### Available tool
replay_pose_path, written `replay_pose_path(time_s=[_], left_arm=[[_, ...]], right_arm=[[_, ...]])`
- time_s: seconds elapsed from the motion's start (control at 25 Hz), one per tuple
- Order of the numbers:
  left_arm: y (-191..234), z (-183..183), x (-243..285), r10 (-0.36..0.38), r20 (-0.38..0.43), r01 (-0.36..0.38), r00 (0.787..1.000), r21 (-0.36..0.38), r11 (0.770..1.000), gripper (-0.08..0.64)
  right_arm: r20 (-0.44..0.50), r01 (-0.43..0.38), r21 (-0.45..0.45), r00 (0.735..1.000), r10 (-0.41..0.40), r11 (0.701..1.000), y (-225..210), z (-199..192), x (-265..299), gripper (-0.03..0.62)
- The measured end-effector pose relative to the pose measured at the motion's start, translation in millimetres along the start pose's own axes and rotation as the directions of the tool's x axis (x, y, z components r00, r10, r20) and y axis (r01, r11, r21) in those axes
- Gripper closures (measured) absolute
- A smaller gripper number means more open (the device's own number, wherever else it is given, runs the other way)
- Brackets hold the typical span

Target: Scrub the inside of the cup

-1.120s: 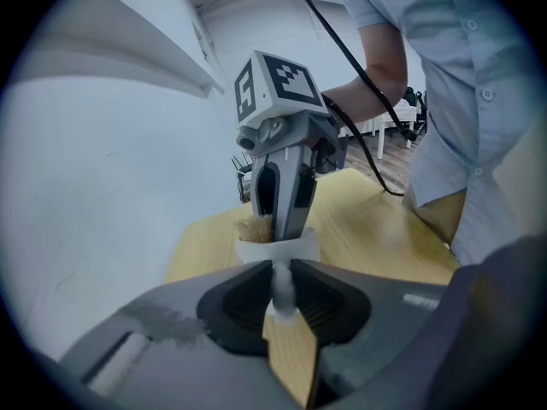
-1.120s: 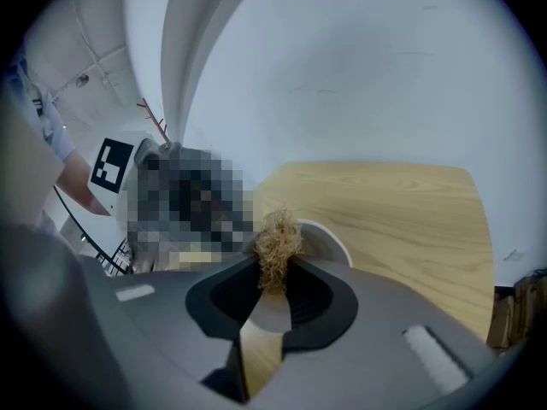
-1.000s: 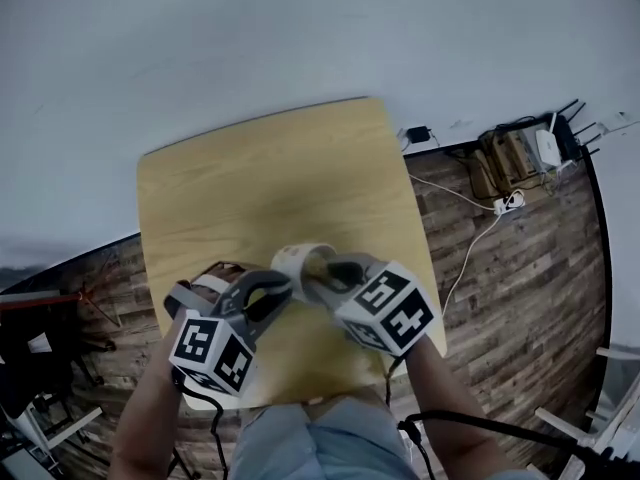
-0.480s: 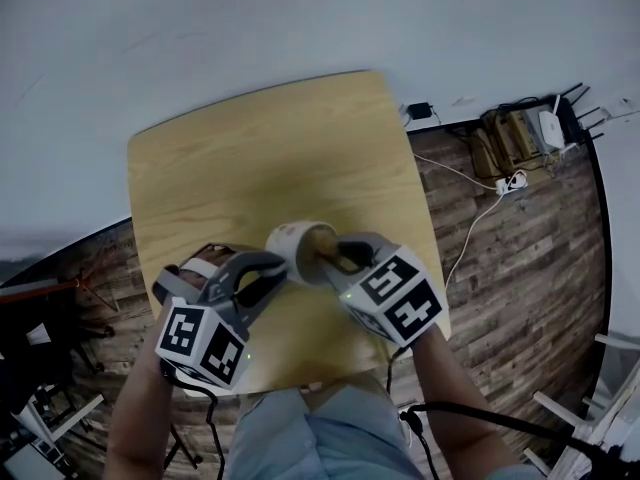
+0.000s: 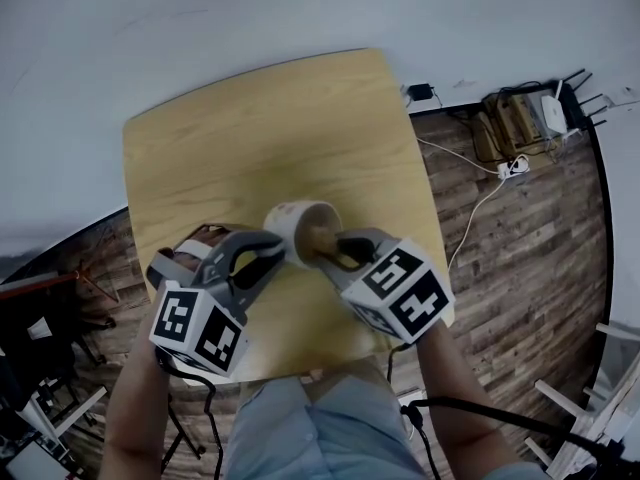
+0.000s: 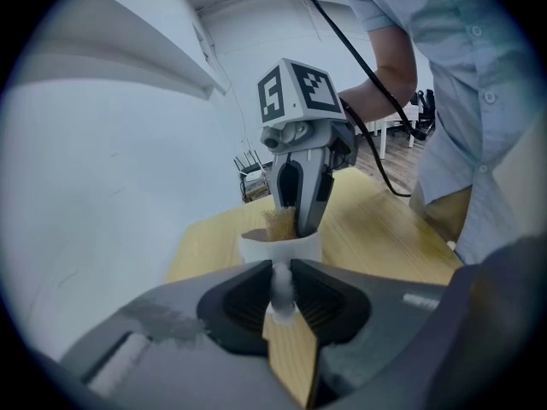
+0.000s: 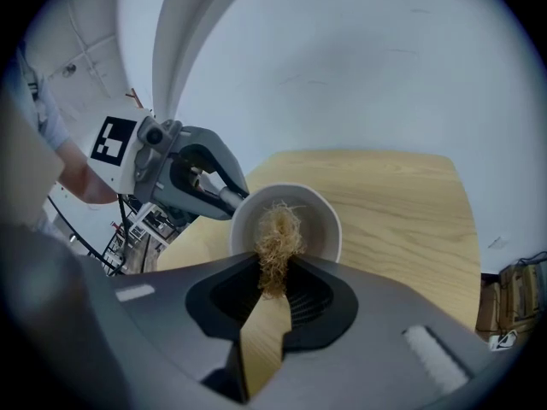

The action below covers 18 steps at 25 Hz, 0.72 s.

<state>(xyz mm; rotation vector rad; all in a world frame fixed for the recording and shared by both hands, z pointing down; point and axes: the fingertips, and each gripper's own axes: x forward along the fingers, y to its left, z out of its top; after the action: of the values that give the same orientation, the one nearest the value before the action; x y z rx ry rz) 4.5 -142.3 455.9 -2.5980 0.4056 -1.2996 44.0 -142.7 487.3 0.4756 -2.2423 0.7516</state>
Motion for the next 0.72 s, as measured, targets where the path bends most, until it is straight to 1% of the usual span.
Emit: replay_pose_path(time_s=[0.16, 0.36, 0.6, 0.72], left_arm=[[-1, 1, 2, -0.004, 0.003, 0.004, 1.0, 0.005, 1.0, 0.465], [-7, 5, 5, -0.025, 0.006, 0.025, 1.0, 0.024, 0.999, 0.465], [-5, 5, 3, -0.029, 0.004, 0.029, 1.0, 0.017, 0.999, 0.465], [-4, 3, 3, -0.026, 0.001, 0.026, 1.0, 0.029, 0.999, 0.465]], right_arm=[[0.037, -0.045, 0.035, 0.998, 0.044, 0.998, 7, 5, -2, 0.522], [0.079, -0.066, 0.031, 0.995, 0.063, 0.997, 16, 18, -5, 0.522], [0.104, -0.009, -0.004, 0.994, 0.01, 1.0, 4, 29, -15, 0.522], [0.135, 0.032, -0.015, 0.99, -0.029, 0.999, -7, 34, -21, 0.522]])
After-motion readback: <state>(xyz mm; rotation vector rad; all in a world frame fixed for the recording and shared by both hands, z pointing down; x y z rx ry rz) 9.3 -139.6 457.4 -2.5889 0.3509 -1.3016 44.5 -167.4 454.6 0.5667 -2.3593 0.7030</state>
